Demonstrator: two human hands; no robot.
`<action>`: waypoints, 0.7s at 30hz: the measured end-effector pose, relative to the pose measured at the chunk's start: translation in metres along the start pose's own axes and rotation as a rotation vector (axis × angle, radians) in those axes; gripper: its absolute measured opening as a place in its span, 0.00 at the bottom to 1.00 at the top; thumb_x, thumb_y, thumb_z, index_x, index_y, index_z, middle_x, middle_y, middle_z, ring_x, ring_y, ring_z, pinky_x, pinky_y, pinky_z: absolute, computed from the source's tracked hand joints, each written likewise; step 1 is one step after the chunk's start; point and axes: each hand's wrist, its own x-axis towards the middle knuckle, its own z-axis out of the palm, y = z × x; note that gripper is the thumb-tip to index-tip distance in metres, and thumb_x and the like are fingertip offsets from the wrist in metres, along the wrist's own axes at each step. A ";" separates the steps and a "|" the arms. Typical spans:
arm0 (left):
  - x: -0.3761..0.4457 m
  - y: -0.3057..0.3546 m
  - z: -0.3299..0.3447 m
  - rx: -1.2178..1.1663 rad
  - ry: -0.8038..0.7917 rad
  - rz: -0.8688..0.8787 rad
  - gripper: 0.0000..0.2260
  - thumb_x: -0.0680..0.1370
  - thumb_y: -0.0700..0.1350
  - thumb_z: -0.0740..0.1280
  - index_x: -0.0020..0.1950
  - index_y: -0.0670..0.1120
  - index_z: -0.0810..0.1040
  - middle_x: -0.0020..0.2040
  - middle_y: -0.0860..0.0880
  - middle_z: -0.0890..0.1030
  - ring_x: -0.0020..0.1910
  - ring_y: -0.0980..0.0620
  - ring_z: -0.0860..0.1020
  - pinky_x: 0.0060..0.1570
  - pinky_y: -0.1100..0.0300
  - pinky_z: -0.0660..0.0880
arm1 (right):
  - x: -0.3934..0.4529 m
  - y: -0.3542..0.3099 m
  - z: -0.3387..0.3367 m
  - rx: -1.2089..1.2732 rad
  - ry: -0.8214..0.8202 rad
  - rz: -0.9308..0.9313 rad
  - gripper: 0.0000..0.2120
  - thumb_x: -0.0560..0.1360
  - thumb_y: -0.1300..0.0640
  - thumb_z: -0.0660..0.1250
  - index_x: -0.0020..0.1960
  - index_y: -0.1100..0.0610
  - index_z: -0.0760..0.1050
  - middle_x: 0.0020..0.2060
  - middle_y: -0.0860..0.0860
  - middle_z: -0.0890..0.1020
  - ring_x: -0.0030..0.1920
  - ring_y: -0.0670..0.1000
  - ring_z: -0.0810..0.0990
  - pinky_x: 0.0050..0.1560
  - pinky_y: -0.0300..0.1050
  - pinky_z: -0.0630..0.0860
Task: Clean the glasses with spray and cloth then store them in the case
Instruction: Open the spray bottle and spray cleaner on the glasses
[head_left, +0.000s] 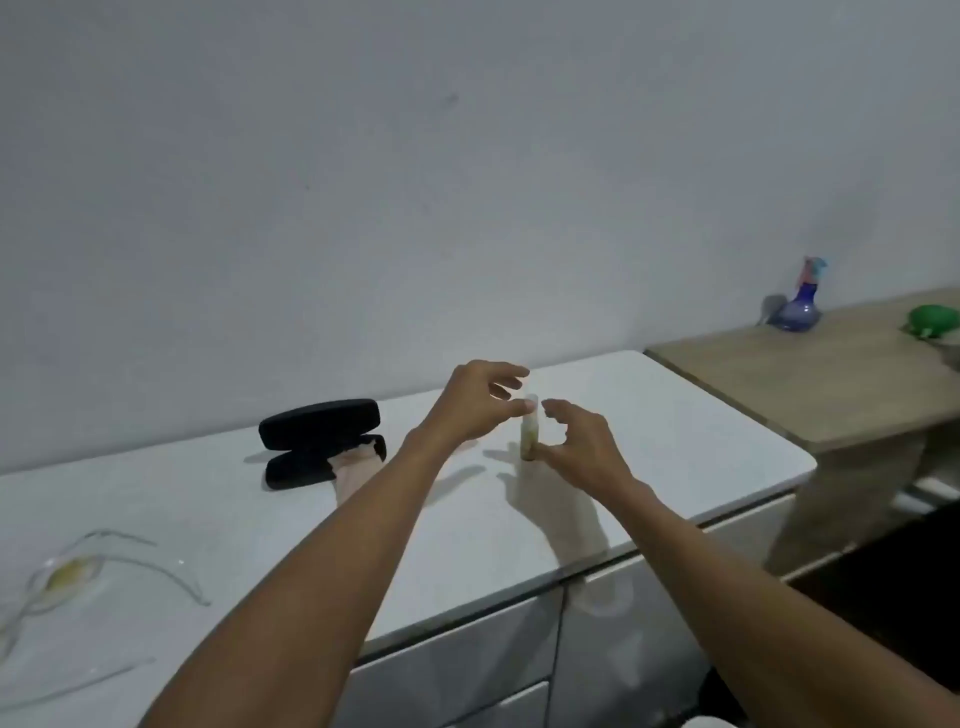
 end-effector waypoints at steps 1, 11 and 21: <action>-0.001 -0.001 0.004 -0.015 -0.008 0.011 0.20 0.71 0.48 0.79 0.62 0.51 0.82 0.55 0.53 0.84 0.51 0.57 0.83 0.51 0.60 0.80 | 0.001 0.003 0.005 0.054 0.006 -0.014 0.35 0.68 0.47 0.78 0.71 0.54 0.74 0.66 0.51 0.80 0.67 0.52 0.77 0.64 0.50 0.75; -0.004 0.003 0.021 0.026 0.101 0.029 0.09 0.72 0.37 0.75 0.51 0.42 0.85 0.47 0.48 0.87 0.46 0.55 0.85 0.44 0.67 0.79 | -0.002 0.000 0.028 0.255 0.093 0.017 0.04 0.74 0.59 0.73 0.48 0.56 0.82 0.36 0.52 0.87 0.44 0.54 0.85 0.50 0.50 0.79; 0.001 0.010 0.030 -0.049 0.312 0.052 0.04 0.72 0.37 0.75 0.46 0.44 0.84 0.41 0.51 0.85 0.40 0.59 0.83 0.42 0.71 0.78 | -0.003 0.003 0.032 0.300 0.087 0.059 0.09 0.75 0.57 0.74 0.55 0.54 0.81 0.45 0.50 0.87 0.46 0.52 0.86 0.55 0.52 0.81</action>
